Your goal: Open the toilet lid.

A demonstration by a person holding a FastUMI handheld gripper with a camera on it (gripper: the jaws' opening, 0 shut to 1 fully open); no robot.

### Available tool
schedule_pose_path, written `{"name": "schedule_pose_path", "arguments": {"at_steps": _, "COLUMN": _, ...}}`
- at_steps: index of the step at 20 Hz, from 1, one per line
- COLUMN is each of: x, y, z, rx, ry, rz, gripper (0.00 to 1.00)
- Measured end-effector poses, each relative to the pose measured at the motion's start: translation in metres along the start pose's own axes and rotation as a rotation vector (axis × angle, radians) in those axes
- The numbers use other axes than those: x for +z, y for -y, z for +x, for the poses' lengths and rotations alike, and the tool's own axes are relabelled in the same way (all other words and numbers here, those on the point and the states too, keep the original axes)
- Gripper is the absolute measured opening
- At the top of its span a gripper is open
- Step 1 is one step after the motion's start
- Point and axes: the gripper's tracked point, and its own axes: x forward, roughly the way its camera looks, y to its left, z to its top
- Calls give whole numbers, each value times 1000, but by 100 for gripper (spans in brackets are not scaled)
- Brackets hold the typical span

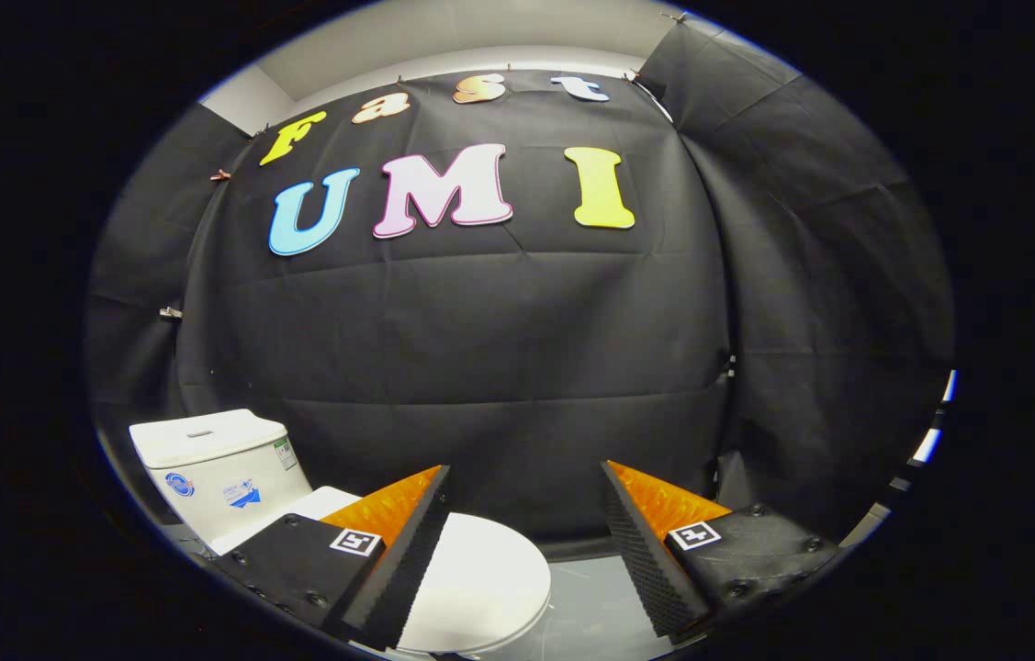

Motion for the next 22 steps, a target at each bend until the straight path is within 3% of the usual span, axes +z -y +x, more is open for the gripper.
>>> {"name": "schedule_pose_path", "arguments": {"at_steps": 5, "x": -14, "y": -1, "z": -12, "rx": 23, "ry": -31, "rz": 16, "gripper": 98}}
{"name": "schedule_pose_path", "arguments": {"at_steps": 11, "x": -68, "y": -6, "z": -34, "rx": 36, "ry": -143, "rz": 75, "gripper": 98}}
{"name": "schedule_pose_path", "arguments": {"at_steps": 17, "x": -134, "y": -11, "z": -56, "rx": 42, "ry": -318, "rz": 195, "gripper": 98}}
{"name": "schedule_pose_path", "arguments": {"at_steps": 22, "x": -197, "y": -9, "z": -80, "rx": 17, "ry": -515, "rz": 387, "gripper": 98}}
